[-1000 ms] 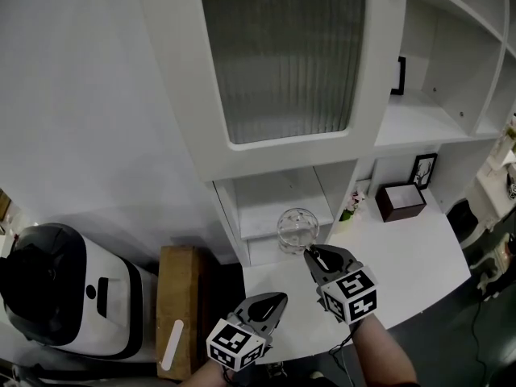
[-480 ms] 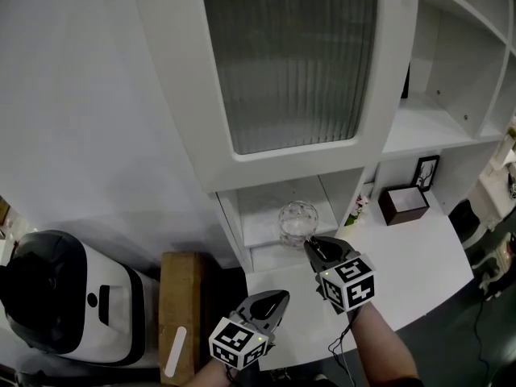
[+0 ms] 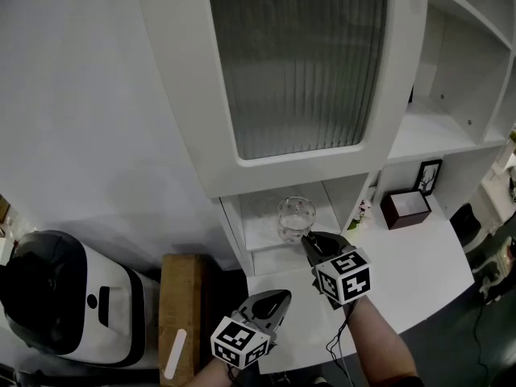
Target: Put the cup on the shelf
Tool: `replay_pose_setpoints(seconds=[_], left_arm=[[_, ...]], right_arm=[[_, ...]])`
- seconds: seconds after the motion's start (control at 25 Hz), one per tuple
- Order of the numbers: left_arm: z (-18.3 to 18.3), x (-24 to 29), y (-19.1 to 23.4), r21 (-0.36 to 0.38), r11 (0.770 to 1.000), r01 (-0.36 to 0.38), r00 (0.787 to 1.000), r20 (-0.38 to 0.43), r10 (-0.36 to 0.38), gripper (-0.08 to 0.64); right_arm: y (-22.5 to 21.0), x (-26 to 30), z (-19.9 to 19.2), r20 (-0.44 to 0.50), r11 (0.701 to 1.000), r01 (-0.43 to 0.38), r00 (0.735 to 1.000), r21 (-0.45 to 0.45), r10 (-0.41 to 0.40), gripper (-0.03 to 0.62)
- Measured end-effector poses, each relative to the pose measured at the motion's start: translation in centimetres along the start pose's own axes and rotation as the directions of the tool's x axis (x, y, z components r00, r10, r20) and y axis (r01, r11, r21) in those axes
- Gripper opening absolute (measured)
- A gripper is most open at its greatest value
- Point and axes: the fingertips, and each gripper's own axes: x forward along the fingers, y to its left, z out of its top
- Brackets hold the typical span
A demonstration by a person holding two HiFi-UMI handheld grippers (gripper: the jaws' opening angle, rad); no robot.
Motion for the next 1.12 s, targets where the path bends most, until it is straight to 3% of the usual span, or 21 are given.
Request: replay_pose_setpoints(seconds=[0.84, 1.12], left_arm=[[0.1, -0.1, 0.9, 0.0, 1.0, 0.002, 1.0, -0.006, -0.002, 0.005], [-0.3, -0.4, 0.5, 0.0, 1.0, 0.009, 1.0, -0.015, -0.009, 0.005]], right_arm=[[-1.1, 3.1, 1.4, 0.011, 0.999, 0.026, 1.0, 0.027, -0.027, 0.034], [-0.9, 3.1, 1.5, 0.031, 0.999, 0.038, 0.999, -0.001, -0.038, 0.053]])
